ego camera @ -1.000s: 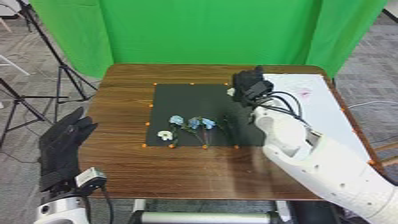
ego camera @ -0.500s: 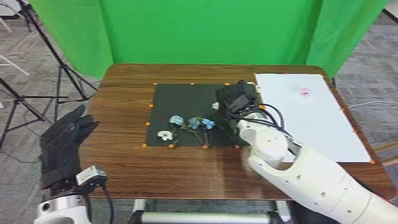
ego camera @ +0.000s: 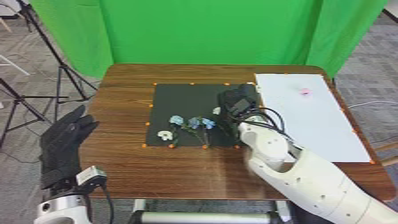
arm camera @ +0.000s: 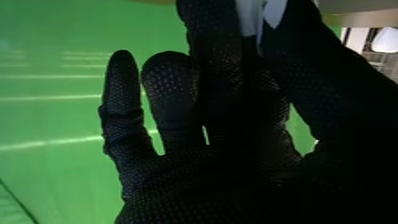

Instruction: Arrange flowers

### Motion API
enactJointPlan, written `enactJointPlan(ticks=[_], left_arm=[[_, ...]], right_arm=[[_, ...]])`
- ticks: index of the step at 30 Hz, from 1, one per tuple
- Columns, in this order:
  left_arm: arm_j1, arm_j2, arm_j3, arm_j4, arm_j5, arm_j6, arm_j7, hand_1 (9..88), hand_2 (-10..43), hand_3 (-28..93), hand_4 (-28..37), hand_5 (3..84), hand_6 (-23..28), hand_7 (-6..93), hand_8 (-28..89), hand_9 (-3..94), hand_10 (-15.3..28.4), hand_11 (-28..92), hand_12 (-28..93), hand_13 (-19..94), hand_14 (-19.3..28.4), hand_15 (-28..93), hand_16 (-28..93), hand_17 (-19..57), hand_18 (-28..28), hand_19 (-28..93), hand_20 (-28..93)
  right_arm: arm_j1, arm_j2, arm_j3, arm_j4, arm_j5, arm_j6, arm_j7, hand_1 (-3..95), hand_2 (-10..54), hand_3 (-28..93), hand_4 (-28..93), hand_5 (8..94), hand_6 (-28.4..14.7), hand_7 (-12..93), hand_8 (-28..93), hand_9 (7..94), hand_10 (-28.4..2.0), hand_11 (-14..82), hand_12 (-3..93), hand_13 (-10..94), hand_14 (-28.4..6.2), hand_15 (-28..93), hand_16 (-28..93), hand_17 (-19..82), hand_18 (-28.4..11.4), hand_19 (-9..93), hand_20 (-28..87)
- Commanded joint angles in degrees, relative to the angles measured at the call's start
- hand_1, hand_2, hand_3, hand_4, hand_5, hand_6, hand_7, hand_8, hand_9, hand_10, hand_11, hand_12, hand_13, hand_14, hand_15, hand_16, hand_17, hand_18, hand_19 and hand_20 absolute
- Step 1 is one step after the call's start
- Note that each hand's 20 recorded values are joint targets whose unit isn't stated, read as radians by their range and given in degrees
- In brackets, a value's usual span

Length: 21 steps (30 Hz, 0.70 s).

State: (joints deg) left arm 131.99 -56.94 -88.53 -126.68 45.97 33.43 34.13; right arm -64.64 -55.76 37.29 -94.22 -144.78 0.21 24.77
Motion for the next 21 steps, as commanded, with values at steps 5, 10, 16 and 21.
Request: enactJointPlan(ticks=[5,10,16,21], left_arm=[[0.5,-0.03,-0.03,-0.03,0.26,-0.31,-0.17,26.9,3.5,83,-17.5,43.8,12.9,16.3,-11,35.9,21.2,43,8,27,28.3,70,-19,-8.0,23.0,57,18],[0.6,-0.28,-0.19,-0.09,0.52,-0.39,-0.38,27.0,3.4,83,-17.3,43.8,13.0,16.2,-11,35.8,21.3,43,8,27,28.3,70,-19,-8.0,22.9,57,18],[1.1,-0.49,-0.36,-0.22,0.61,-0.42,-0.48,27.2,3.3,83,-17.0,43.8,12.9,16.2,-10,35.9,21.2,43,8,27,28.3,70,-19,-8.0,23.0,57,18],[1.9,-0.65,-0.62,-0.42,0.57,-0.37,-0.46,27.1,3.1,83,-16.8,43.8,12.9,16.3,-11,35.9,21.1,43,8,27,28.3,70,-19,-8.0,22.9,57,18]], right_arm=[[-2.6,-1.7,4.3,-2.2,-0.9,-4.9,-2.7,40.8,-9.5,83,-28,70.3,-2.7,26,0,70.6,-12.4,36.2,28.5,54,-15.1,81,28,11,-25.4,72,35],[-3.4,-2.2,5.6,-3.3,-1.4,-7.4,-3.2,37.4,-9.5,86,-28,67.1,-3.2,25,-8,65.9,-14.8,40.5,23.8,52,-16.6,82,27,9,-26.2,70,36],[-4.4,-2.0,7.5,-4.9,-0.6,-10.8,-3.1,35.9,-9.5,87,-26,63.7,-5.6,23,-13,61.5,-16.7,42.0,21.3,50,-18.5,83,26,6,-27.2,69,37],[-5.2,-1.1,9.4,-7.9,0.6,-13.5,-3.0,34.6,-9.5,88,-26,60.7,-7.3,21,-12,58.0,-18.5,41.6,21.3,47,-20.7,84,26,5,-28.1,69,38]])
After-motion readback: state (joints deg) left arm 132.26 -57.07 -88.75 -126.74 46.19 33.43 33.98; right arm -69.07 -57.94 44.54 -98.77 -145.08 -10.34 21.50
